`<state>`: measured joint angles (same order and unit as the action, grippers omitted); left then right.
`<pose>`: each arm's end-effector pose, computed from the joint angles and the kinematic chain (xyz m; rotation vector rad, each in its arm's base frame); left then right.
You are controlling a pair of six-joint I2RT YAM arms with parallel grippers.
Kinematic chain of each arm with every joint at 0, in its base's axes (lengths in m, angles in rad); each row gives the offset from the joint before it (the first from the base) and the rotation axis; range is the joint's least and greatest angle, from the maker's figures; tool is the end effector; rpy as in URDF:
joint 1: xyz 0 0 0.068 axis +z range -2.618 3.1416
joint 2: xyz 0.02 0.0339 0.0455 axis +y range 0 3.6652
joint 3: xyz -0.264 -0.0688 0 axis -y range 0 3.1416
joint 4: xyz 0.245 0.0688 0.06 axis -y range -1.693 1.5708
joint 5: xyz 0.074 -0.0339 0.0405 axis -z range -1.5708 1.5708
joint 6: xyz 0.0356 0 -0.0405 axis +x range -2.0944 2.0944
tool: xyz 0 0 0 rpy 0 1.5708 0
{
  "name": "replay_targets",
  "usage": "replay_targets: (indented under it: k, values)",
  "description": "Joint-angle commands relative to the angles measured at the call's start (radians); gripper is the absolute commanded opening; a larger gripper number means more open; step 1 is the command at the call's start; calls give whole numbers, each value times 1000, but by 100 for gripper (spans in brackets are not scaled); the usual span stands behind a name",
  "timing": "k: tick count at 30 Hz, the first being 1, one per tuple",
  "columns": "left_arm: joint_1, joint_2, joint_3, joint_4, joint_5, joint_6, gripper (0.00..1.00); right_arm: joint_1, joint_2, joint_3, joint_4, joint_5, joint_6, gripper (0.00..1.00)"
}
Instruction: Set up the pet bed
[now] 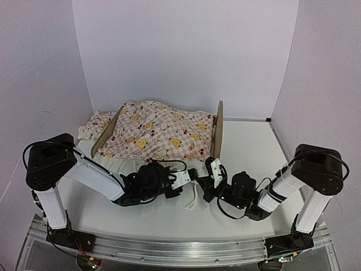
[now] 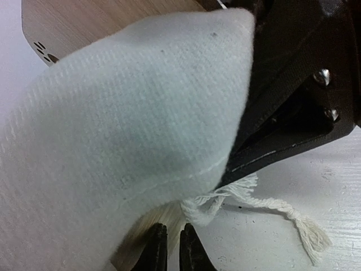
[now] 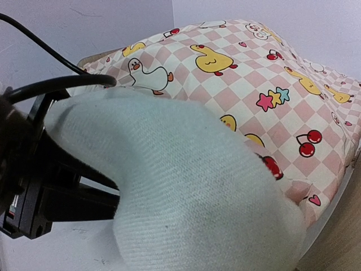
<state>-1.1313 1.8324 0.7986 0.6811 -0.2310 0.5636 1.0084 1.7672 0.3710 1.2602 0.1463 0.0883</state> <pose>0.1636 -0.3288 0.1512 1.3299 1.3806 -0.1604 0.1544 0.2353 0.1268 -0.6770 1.6183 0.6867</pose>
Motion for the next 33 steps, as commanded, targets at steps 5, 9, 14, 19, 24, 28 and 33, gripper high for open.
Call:
replay_targets:
  k: [5,9,14,19,24,28,33]
  values:
    - [-17,7,86,86,-42,74,17,-3,-48,32,20,-5,11,0]
    - [-17,-1,103,85,-23,75,18,-3,-45,36,12,-3,13,0]
    - [-22,3,96,83,-2,102,25,-4,-54,39,1,-9,12,0]
    - [-21,24,117,84,15,107,28,-3,-51,51,-12,-36,7,0]
    - [-21,42,146,83,31,103,24,-3,-54,52,-19,-53,14,0]
    - [-22,46,160,84,23,97,16,-3,-49,61,-33,-75,18,0]
    - [-22,51,171,84,-8,83,5,-3,-51,55,-38,-101,28,0]
